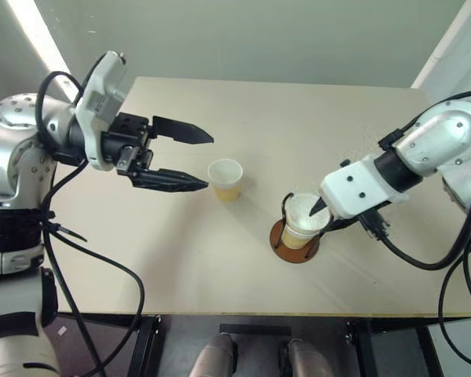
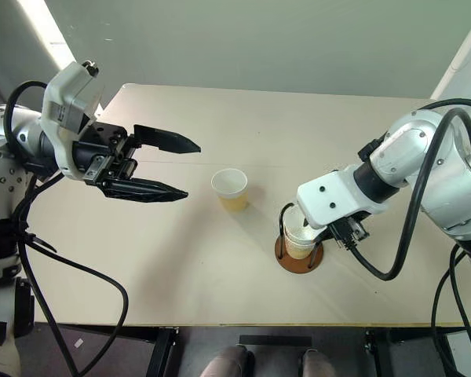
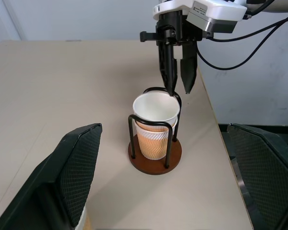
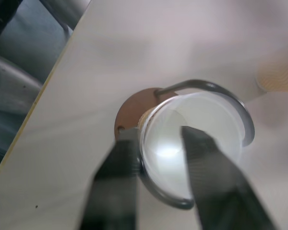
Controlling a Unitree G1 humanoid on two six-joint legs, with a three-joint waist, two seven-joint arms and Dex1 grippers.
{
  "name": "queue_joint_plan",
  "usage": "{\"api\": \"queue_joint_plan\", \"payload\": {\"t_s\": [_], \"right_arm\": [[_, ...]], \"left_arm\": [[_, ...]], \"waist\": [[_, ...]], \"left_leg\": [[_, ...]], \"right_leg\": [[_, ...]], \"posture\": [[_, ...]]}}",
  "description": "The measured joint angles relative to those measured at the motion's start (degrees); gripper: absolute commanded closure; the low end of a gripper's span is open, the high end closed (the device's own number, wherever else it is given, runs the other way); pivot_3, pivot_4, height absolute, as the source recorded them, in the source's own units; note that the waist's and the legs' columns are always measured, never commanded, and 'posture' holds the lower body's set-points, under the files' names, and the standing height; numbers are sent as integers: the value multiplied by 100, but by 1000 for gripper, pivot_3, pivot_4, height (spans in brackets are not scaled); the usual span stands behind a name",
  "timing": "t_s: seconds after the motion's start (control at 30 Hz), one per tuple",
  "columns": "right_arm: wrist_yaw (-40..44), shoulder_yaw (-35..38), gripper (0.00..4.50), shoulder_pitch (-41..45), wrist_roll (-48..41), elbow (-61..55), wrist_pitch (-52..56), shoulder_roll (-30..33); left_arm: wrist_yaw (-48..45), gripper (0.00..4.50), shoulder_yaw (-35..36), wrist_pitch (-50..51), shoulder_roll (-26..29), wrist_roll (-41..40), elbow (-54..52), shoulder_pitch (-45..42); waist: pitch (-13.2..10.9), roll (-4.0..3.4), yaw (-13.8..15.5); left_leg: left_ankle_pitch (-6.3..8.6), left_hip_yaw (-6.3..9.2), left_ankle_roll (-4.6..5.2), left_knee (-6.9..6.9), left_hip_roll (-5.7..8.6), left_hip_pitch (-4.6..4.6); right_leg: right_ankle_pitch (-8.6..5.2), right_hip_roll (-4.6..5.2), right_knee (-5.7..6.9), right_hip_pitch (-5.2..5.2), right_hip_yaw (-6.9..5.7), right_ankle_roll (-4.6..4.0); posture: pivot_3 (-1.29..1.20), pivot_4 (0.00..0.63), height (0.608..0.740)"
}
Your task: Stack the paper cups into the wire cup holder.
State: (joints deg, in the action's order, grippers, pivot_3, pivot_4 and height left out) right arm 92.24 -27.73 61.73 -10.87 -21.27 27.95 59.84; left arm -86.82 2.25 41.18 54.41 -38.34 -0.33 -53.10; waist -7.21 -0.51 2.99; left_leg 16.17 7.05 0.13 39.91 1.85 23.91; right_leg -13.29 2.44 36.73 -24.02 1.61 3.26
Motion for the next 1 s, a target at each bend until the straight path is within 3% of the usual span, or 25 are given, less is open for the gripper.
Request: {"api": "queue_joint_plan", "payload": {"t_s": [0.03,0.23,0.5,0.63,1.0], "right_arm": [[-1,0,1542,1,-1,0,31,-28],[-208,294,1542,49,-91,243,579,-181],[-484,1233,1542,704,-598,777,1747,-188],[-533,1377,1542,700,-942,723,2321,-149],[-1078,1982,1542,358,-1969,300,3250,-252]], "left_arm": [[0,0,0,0,0,0,-4,1],[223,0,-58,-44,0,181,-39,2],[1190,0,-844,-1366,-177,1851,-16,-71],[1210,0,-1297,-2100,-177,2575,21,-45],[1103,0,-2107,-2914,-438,3717,348,-86]], "waist": [[0,0,-1],[0,0,0],[0,0,-3],[0,0,-2],[-1,-1,1]], "left_leg": [[0,0,0,0,0,0],[0,1,0,0,1,0],[0,1,-1,-13,1,-2],[-1,2,-2,-21,2,0],[-3,1,-7,-41,1,4]], "right_leg": [[0,0,0,0,0,0],[0,0,0,0,0,0],[-3,0,-6,-3,0,-5],[-3,0,-6,-6,0,-6],[-3,1,2,-11,1,-4]], "posture": [[0,150,740],[0,150,740],[0,150,740],[0,150,740],[0,150,740]]}}
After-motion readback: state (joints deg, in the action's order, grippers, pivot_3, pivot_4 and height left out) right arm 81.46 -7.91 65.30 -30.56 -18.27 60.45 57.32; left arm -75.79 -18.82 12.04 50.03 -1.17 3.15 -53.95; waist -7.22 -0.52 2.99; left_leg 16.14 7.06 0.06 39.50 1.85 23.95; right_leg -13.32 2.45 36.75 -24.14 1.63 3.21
